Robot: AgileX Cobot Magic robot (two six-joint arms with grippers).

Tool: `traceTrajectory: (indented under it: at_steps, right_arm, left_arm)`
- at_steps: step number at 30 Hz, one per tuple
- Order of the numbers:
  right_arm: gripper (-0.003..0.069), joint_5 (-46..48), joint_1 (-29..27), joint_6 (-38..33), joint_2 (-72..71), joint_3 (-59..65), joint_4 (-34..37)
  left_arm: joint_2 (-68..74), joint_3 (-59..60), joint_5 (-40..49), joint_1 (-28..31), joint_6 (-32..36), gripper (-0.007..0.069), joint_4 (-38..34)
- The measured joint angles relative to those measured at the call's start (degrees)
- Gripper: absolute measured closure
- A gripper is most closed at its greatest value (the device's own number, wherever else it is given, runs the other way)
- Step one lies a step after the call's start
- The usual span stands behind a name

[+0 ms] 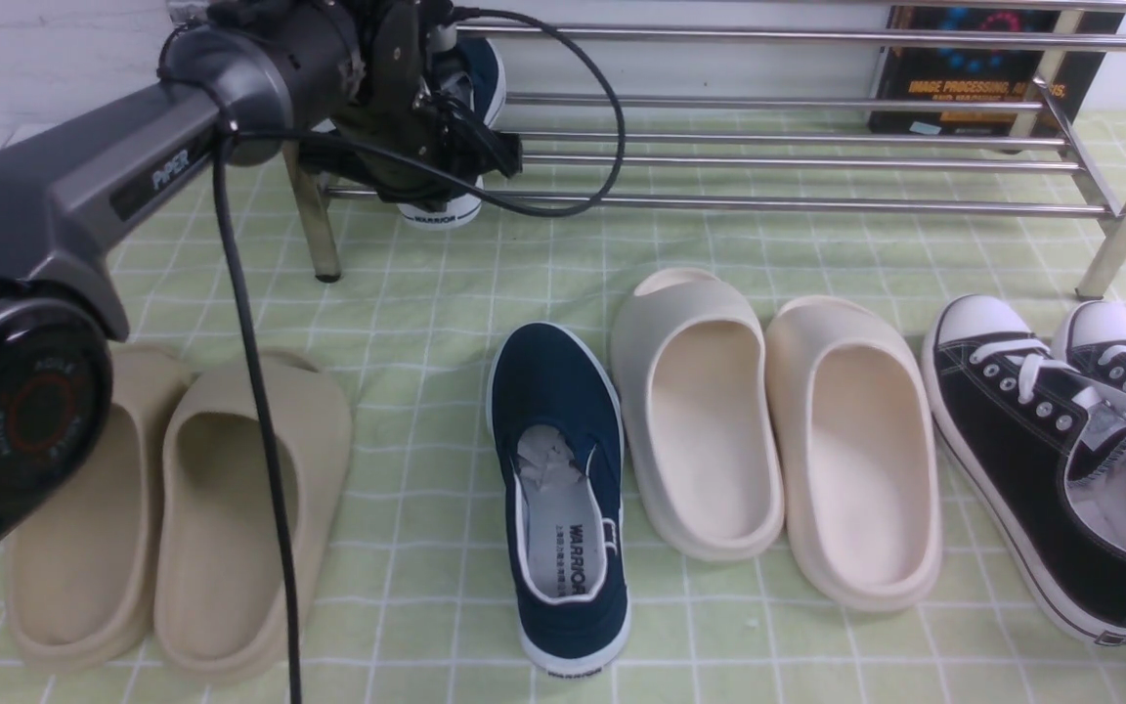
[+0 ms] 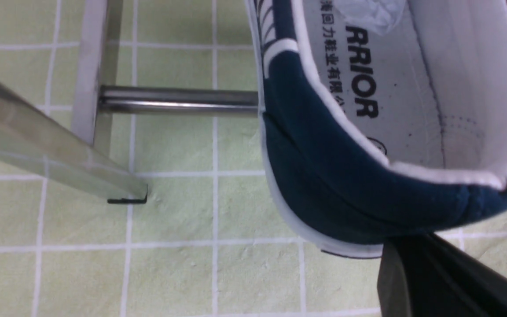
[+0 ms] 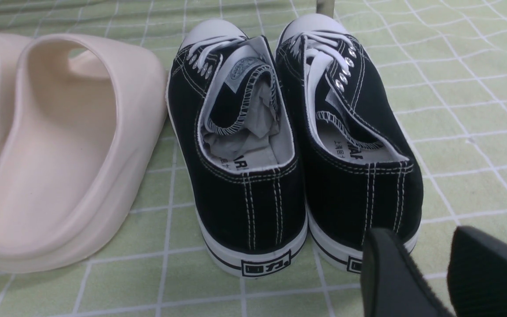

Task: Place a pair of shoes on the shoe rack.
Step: Use the left arm to put a shoe into the shoe rack, then use the left arm to grab the shoe closest to it

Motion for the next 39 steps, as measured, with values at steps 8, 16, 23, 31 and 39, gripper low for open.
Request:
traceTrajectory:
  at_steps: [8,16,23,31,39]
  right_arm:
    - [0.042,0.0,0.0,0.0,0.0,0.0,0.0]
    - [0.042,0.0,0.0,0.0,0.0,0.0,0.0]
    - [0.042,0.0,0.0,0.0,0.0,0.0,0.0]
    - [0.042,0.0,0.0,0.0,0.0,0.0,0.0]
    - [0.042,0.0,0.0,0.0,0.0,0.0,0.0]
  left_arm:
    - [-1.81,-3.21,4.58,0.07,-1.36,0.0416,0.0]
    - [-11.61,-6.16,19.0,0.07,1.66,0.023,-2.53]
    - [-21.06,-5.09,27.56,-0.6,6.62,0.0228,-11.47]
    - [-29.72,12.44,27.58,-11.49,4.84,0.0228,-9.96]
    - [-35.14,36.87,25.27,-22.45,-7.31,0.0228,-7.51]
